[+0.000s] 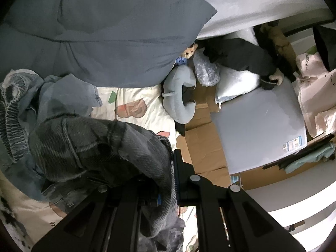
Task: Fold clothes
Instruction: 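Lower the spread camouflage garment onto the quilt with both grippers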
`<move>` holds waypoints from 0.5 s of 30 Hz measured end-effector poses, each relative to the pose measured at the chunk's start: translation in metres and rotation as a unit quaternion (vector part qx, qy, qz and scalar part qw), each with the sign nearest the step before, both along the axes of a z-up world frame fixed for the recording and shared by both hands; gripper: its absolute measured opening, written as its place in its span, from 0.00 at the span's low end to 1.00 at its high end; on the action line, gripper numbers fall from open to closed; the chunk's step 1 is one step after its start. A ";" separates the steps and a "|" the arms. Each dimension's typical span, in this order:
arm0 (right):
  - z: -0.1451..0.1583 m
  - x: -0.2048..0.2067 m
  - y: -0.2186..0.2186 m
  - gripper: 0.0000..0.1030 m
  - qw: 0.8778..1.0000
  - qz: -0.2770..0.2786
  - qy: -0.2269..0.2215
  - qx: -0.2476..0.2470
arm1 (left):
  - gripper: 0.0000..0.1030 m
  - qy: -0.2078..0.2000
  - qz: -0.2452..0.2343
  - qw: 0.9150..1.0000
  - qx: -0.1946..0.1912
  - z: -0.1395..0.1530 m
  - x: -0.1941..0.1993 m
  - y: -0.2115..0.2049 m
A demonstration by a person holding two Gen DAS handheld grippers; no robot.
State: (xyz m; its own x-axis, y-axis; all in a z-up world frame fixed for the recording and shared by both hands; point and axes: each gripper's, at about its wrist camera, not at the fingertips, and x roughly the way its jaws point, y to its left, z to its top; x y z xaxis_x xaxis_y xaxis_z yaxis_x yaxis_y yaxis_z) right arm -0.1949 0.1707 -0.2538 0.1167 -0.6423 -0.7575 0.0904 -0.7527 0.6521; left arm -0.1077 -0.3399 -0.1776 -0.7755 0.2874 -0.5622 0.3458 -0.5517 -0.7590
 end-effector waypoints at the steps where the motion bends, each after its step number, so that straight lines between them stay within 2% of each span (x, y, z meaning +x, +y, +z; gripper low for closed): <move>1: -0.004 0.004 0.005 0.42 1.000 -0.003 0.000 0.002 | 0.08 -0.002 -0.001 1.000 0.001 -0.002 -0.002 0.001; 9: -0.047 0.045 0.029 0.48 0.999 0.002 -0.006 0.053 | 0.08 -0.011 -0.001 1.000 0.004 -0.019 -0.010 -0.007; 15: -0.086 0.078 0.019 0.48 0.995 0.034 -0.007 0.090 | 0.08 -0.015 0.001 1.000 0.006 -0.030 -0.012 -0.016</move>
State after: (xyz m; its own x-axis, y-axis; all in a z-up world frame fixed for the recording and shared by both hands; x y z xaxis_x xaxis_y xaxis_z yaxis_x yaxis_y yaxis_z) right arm -0.1168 0.1898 -0.3395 0.1674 -0.4865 -0.8575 0.1373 -0.8498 0.5089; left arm -0.1195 -0.3560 -0.2081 -0.7581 0.2930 -0.5826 0.3698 -0.5427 -0.7542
